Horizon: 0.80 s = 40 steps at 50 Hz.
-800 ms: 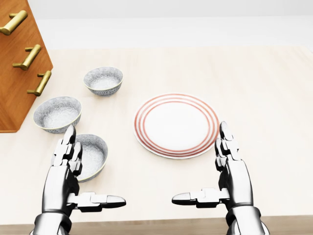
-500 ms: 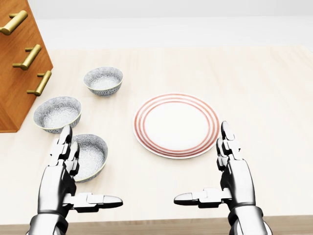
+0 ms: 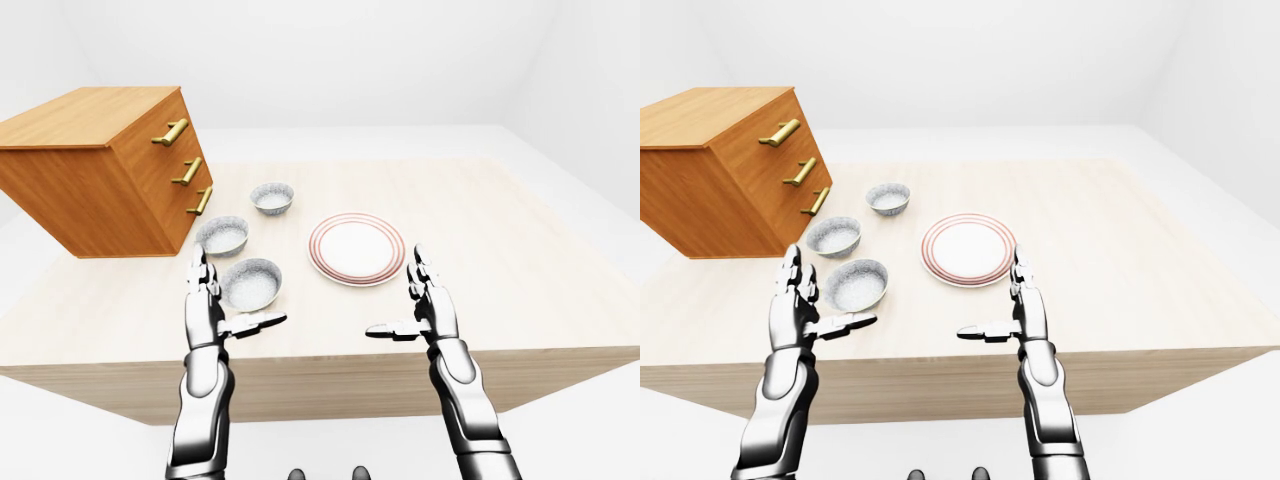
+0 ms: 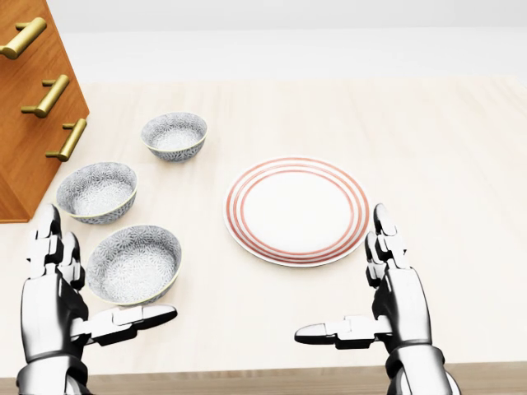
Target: Put the bowl at the front on the plate.
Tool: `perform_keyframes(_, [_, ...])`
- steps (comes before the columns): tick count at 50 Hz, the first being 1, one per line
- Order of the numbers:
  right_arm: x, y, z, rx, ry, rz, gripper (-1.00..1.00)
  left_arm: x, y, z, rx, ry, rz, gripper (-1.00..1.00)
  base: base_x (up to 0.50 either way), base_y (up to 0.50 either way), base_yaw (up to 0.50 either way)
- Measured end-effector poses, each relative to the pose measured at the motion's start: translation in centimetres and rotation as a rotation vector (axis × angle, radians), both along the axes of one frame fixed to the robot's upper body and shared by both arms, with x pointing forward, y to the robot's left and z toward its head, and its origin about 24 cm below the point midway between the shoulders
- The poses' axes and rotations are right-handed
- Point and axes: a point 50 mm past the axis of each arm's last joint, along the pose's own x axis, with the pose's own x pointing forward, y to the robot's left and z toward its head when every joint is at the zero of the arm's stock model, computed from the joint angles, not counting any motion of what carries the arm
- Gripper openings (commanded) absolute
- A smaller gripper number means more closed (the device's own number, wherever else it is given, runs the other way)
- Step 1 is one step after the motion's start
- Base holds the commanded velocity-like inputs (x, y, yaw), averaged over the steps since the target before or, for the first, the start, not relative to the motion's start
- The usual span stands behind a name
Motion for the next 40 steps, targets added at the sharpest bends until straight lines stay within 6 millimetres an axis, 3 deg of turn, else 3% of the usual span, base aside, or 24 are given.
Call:
perform_keyframes(22, [0.0, 0.0, 0.0, 0.000, 0.001, -0.001, 1.00, -1.2, 5.5, 1.8, -0.093, -0.062, 0.517, 1.00, 0.00, 0.00, 0.00])
perform_keyframes(40, [0.0, 0.0, -0.1, -0.002, 0.007, -0.005, 1.00, -2.2, 9.2, 2.5, -0.144, -0.102, 0.631, 1.00, 0.00, 0.00, 0.00])
